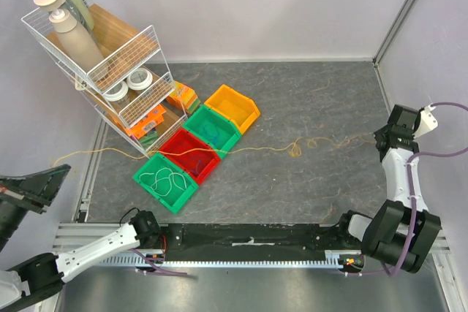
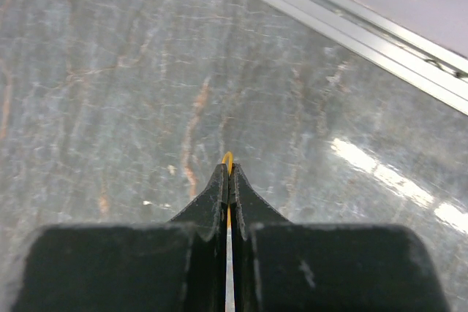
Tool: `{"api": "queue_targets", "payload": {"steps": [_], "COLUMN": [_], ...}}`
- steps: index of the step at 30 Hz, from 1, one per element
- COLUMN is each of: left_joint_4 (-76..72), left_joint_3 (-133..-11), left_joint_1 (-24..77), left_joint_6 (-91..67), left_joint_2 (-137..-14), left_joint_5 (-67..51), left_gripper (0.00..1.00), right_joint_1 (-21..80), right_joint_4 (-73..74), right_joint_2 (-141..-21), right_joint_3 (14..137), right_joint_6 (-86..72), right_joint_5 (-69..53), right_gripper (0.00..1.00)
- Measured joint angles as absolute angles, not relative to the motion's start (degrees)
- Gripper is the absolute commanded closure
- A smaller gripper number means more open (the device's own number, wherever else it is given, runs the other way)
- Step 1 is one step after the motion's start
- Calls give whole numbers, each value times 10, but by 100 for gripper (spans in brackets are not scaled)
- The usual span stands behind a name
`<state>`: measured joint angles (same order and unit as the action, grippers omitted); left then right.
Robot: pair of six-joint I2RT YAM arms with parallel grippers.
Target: Untangle the cables
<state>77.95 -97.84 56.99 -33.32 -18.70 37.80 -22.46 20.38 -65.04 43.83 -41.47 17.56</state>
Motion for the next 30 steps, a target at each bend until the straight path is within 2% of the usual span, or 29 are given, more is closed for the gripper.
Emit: {"api": "queue_targets", "payload": {"steps": [8,13,21,25,26,27,28,30], "left_joint_4": [795,804,806,799,795,790,786,769], "left_joint_3": [-1016,-1031,-1031,-989,-970,-948,-930,-879], "left_joint_1": [586,588,596,596,596,596,597,597], "left_joint_6": [-321,-302,-292,-296,-298,-300,-301,-302], "left_joint_2": [-180,-180,-175,-167,-166,-165,-165,-170], "left_joint_5": [389,389,373,354,343,328,317,278], "left_gripper": [98,98,98,98,98,98,98,98], "right_joint_1": [-195,-114,-41,-46,-46,-45,-43,-34], "right_joint_4": [181,186,275,306,310,311,307,295], "right_joint_2": [-759,-889,-1132,-1162,-1162,-1159,-1153,-1138], "right_joint_3": [540,703,1079,1093,1079,1060,1030,960], "right_joint_6": [-422,-406,-323,-298,-295,-293,-293,-291], "right_joint_5": [126,160,296,300,297,292,278,247], "right_gripper": [100,100,100,100,96,88,67,46]}}
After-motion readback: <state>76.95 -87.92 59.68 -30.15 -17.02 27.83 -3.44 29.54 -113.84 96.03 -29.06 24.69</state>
